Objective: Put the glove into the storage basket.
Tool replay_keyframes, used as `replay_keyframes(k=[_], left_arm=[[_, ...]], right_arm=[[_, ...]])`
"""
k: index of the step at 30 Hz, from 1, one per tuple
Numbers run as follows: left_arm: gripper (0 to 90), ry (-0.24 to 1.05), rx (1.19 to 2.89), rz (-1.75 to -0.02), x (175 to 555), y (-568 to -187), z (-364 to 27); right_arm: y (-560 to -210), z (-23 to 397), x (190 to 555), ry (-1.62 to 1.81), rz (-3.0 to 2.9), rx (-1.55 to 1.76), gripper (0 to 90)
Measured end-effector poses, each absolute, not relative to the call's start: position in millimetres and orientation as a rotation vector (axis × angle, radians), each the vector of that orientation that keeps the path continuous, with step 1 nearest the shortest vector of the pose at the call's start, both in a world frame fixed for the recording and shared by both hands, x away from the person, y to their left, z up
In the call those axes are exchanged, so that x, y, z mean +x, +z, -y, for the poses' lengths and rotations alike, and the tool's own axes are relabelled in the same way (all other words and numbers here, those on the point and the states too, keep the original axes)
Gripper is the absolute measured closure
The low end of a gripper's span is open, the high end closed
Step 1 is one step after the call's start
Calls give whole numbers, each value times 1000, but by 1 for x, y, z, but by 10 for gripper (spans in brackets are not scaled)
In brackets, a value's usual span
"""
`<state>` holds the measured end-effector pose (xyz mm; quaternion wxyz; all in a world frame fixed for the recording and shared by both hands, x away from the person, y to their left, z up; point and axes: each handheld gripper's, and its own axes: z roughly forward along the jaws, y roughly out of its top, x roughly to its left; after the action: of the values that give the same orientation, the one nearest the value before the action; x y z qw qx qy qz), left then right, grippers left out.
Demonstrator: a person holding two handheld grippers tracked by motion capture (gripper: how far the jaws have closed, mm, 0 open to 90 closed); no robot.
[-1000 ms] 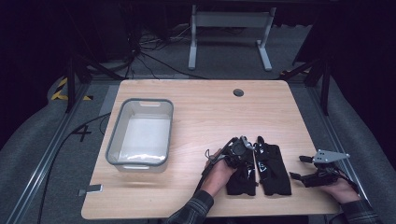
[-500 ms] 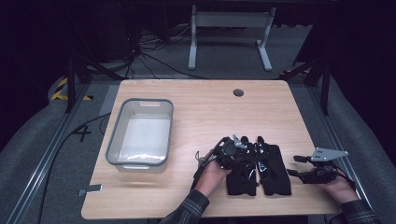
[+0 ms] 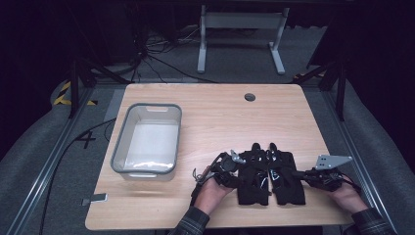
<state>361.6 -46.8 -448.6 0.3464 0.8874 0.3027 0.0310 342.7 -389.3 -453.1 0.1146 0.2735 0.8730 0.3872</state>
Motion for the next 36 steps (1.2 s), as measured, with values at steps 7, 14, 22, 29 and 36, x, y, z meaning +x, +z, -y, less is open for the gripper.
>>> replay_keyframes(k=[7,14,22,29,36], left_arm=[[529,100,2337,-772,358,-454,56],[717,105,2339,-779,359,-454,60],[843,74,2320,-790,363,-452,58],[855,99,2262,-820,364,-442,50],[856,123,2247,-824,375,-432,44]], right_arm=[[-457,387,343,1106,-2583,790,898],[-457,386,343,1104,-2587,780,898],[-457,383,343,1107,-2601,767,900],[-457,373,346,1101,-2618,730,900],[-457,372,347,1104,-2621,724,900]])
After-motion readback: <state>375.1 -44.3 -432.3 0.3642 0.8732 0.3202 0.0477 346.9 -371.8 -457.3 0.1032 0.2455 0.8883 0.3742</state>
